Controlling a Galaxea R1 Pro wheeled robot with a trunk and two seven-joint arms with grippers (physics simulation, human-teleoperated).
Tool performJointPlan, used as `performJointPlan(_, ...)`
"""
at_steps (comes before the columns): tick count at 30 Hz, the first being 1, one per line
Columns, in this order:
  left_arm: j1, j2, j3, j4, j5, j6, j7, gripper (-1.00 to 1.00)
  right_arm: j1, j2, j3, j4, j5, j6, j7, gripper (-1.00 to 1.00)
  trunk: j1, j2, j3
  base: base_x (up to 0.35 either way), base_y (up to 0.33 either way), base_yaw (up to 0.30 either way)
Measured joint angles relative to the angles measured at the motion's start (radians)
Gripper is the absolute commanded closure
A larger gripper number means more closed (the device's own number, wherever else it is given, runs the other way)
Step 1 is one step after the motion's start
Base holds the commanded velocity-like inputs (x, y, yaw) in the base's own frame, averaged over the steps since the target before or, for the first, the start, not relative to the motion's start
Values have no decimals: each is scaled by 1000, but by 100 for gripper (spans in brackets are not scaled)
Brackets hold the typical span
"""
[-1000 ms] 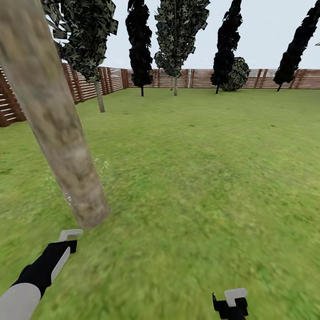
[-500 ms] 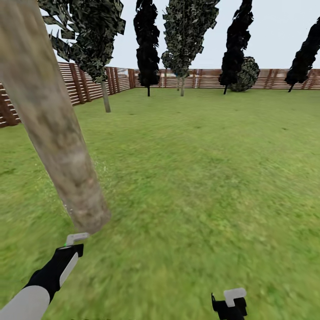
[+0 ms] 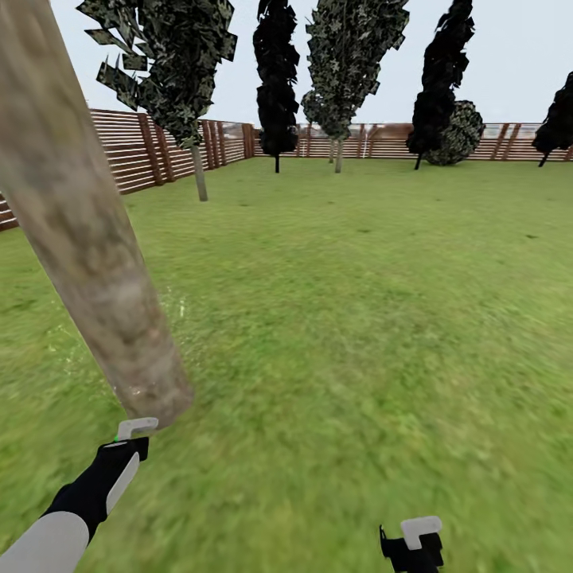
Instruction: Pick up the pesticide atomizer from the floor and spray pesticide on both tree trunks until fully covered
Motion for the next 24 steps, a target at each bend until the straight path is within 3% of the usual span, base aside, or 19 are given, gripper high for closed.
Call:
performJointPlan(9,0,1,0,0,-1,-2,1,100,0,-1,0,0,0,0,0,-100,0,0,0,234,-187,274)
performJointPlan(15,0,0,0,0,3,-2,-3,100,1,-1,0,0,0,0,0,-100,0,0,0,31,-19,276)
performJointPlan(16,0,-2,-2,1,9,-2,-15,100,1,-1,0,0,0,0,0,-100,0,0,0,0,0,276)
performJointPlan(17,-1,-2,-4,4,15,2,-67,100,1,-1,0,0,-1,0,0,-100,0,0,0,0,0,276)
performJointPlan(18,-5,6,-4,15,16,7,-185,100,0,-1,0,0,-1,0,-1,-100,0,0,0,0,0,276)
performJointPlan(19,-13,13,-7,44,7,25,-278,100,1,-1,0,0,0,0,-1,-100,0,0,0,0,0,276)
performJointPlan(20,-17,19,-9,52,-7,51,-306,100,0,-1,0,0,-1,0,-1,-100,0,0,0,0,0,276)
performJointPlan(23,-93,24,-11,53,-147,213,-341,100,1,-1,0,0,-1,0,-2,-100,0,0,0,0,0,115)
performJointPlan(24,-106,24,-11,52,-165,228,-346,100,1,-2,0,0,-1,0,-2,-100,0,0,0,0,0,19)
